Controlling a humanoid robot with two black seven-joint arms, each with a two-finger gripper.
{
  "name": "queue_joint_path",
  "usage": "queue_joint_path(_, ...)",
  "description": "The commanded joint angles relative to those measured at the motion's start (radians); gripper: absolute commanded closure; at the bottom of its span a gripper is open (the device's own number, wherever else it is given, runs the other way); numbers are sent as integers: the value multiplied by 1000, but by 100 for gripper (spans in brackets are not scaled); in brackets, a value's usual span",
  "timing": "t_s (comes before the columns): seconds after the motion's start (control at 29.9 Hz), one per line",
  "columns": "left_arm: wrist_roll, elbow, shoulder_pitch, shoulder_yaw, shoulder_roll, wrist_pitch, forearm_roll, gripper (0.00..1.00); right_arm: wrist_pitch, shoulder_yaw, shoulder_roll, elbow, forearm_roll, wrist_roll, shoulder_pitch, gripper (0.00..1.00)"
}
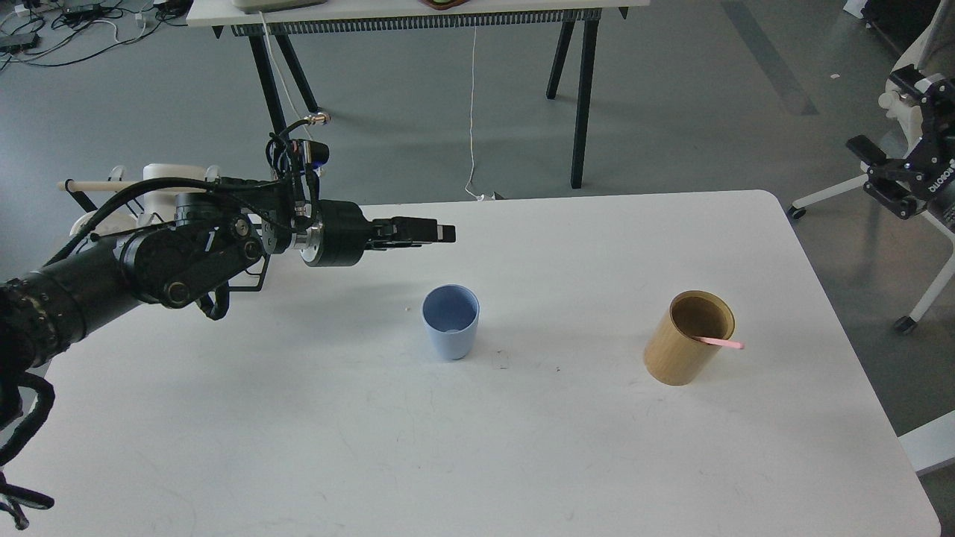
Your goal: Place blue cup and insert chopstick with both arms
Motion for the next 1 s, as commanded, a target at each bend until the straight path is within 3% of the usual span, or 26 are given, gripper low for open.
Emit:
queue_joint_path(0.0,0,-5,53,-160,-3,-4,-82,1,0,-8,-116,120,-192,0,-16,1)
queue_joint_path(0.07,0,-11,81,-269,-13,-4,-107,1,0,-27,-170,189,-313,0,-48,1)
queue_joint_path(0.2,0,-18,105,-439,-14,-4,-168,1,-287,-82,-237,303,-524,0,-151,1)
queue_joint_path(0.43,0,-9,105,-456,-5,-4,-243,1,-807,-304,-307,361,-815,0,-170,2)
queue_joint_path(0.53,0,-6,110,-455,-3,-4,-243,1,-949,-355,-302,366,-961,0,-171,2)
queue_joint_path(0.97,0,9,125,-455,-2,-4,-242,1,-978,-473,-285,402,-1239,0,-176,2)
